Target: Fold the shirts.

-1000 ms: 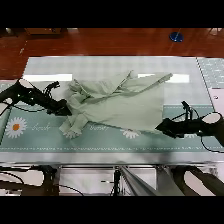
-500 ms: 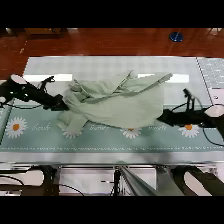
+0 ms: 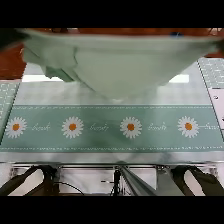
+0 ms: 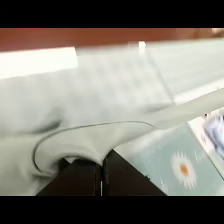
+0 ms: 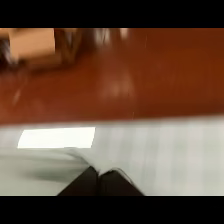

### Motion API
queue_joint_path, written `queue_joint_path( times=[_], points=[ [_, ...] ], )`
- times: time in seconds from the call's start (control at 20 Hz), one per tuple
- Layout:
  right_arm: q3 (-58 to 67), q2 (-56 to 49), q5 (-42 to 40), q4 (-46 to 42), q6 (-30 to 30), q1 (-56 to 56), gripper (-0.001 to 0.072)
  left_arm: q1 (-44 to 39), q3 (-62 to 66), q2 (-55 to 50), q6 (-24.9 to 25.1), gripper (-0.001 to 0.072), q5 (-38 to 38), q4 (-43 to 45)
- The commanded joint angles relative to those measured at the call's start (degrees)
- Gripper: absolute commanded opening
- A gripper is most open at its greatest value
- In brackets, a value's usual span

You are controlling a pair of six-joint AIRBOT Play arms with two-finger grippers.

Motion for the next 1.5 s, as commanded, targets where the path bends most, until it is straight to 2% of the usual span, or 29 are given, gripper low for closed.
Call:
queue_joint_path(
  times=[0.0, 0.1, 0.25, 0.4, 0.55, 0.65, 0.8, 0.85, 1.0, 1.1, 1.2, 1.3, 1.45],
  points=[
    [18.5, 0.7, -2.7, -5.1, 4.4, -0.8, 0.0021, 1.9, 14.1, 8.4, -0.5, 0.0033, 8.0, -3.1],
    [26.3, 0.7, -2.3, -8.6, 6.8, -0.8, 0.002, 3.2, 20.0, 11.1, -2.8, 0.0033, 10.6, -1.3],
    [35.6, 0.7, 0.6, -11.7, 9.3, -0.8, 0.002, 3.8, 26.4, 14.5, -7.8, 0.0033, 10.1, 3.6],
    [42.2, 0.7, 10.2, -16.1, 11.2, -0.8, 0.002, 3.7, 27.9, 19.0, -11.1, 0.0032, 8.6, 9.5],
    [44.2, 1.5, 23.3, -17.1, 11.5, -0.8, 0.002, 3.7, 27.9, 22.5, -16.9, 0.0033, 1.3, 16.7],
    [44.2, 1.9, 31.0, -17.5, 11.8, -0.8, 0.002, 3.6, 27.9, 23.2, -21.0, 0.0033, -6.1, 17.3],
    [44.2, 1.8, 42.5, -24.7, 8.5, -0.8, 0.002, 2.2, 28.0, 22.6, -24.9, 0.0033, -15.6, 17.3],
    [44.1, 1.4, 45.6, -26.0, 9.5, -0.6, 0.002, 2.1, 27.8, 22.0, -26.2, 0.0033, -18.8, 17.3],
    [40.2, -0.9, 46.7, -26.6, 9.9, 1.2, 0.002, 2.1, 21.8, 19.9, -26.3, 0.0033, -26.9, 17.9],
    [31.2, -2.9, 46.7, -26.9, 8.5, 1.2, 0.002, 2.1, 12.9, 19.3, -23.9, 0.0033, -26.4, 18.5],
    [20.9, -6.8, 45.3, -27.1, 7.7, 1.2, 0.002, 2.1, 2.6, 17.8, -22.5, 0.0033, -23.6, 19.0],
    [13.1, -12.3, 39.6, -27.4, 6.4, 1.2, 0.002, 2.0, -7.0, 15.2, -20.8, 0.0033, -20.0, 19.0],
    [11.3, -23.0, 32.4, -26.9, 6.0, 1.2, 0.002, -1.0, -15.9, 8.2, -16.5, 0.0033, -13.3, 18.9]
  ],
)
